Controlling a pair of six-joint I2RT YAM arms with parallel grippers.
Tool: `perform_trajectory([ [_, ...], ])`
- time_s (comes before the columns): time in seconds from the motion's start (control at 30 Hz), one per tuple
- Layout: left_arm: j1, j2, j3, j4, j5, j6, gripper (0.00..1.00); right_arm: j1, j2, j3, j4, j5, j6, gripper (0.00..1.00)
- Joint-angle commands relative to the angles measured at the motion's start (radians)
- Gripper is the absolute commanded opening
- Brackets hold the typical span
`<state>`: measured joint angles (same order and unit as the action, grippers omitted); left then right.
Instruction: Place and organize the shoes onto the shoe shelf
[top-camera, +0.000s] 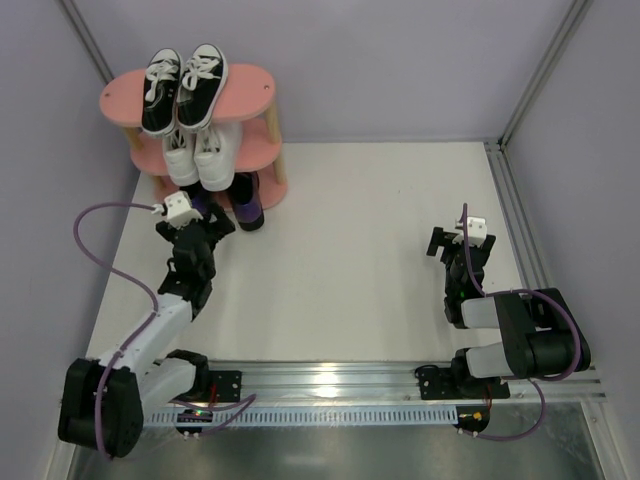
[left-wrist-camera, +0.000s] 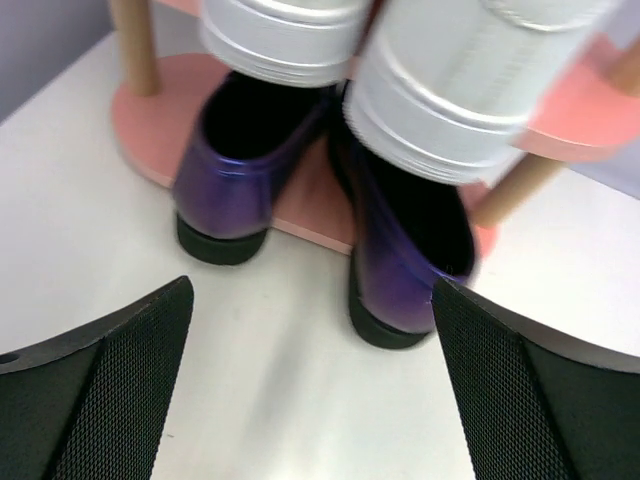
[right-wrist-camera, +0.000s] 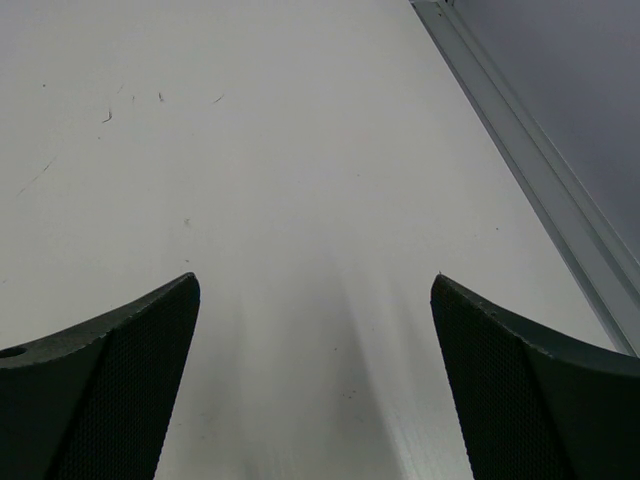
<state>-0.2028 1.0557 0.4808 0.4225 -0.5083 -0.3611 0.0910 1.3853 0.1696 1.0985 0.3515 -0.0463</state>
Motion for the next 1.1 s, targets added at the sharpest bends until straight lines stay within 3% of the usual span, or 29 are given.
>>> perform_trajectory([
  [0.0, -0.104, -0.077, 0.005, -0.132, 0.028, -0.062, 1.0, -0.004, -0.012, 0.013, 0.077, -0.008, 0.02, 0.97],
  [0.1, -0.214, -0.071, 0.015, -0.127, -0.018, -0.072, 1.0, -0.004, -0.012, 0.013, 0.077, -0.008, 0.02, 0.97],
  [0.2, -0.256, 0.032, 0.039, -0.051, -0.052, -0.068, 1.0, -0.002, -0.012, 0.011, 0.077, -0.008, 0.02, 0.97],
  [0.37, -0.261, 0.246, 0.116, 0.047, -0.085, -0.07, 1.0, -0.004, -0.012, 0.013, 0.077, -0.006, 0.02, 0.97],
  [0.73, -0.261, 0.536, 0.317, 0.166, -0.114, 0.036, 1.0, -0.004, -0.012, 0.015, 0.075, -0.008, 0.02, 0.97],
  [1.07, -0.259, 0.59, 0.308, 0.154, -0.153, 0.031, 1.0, -0.004, -0.012, 0.013, 0.077, -0.008, 0.02, 0.97],
])
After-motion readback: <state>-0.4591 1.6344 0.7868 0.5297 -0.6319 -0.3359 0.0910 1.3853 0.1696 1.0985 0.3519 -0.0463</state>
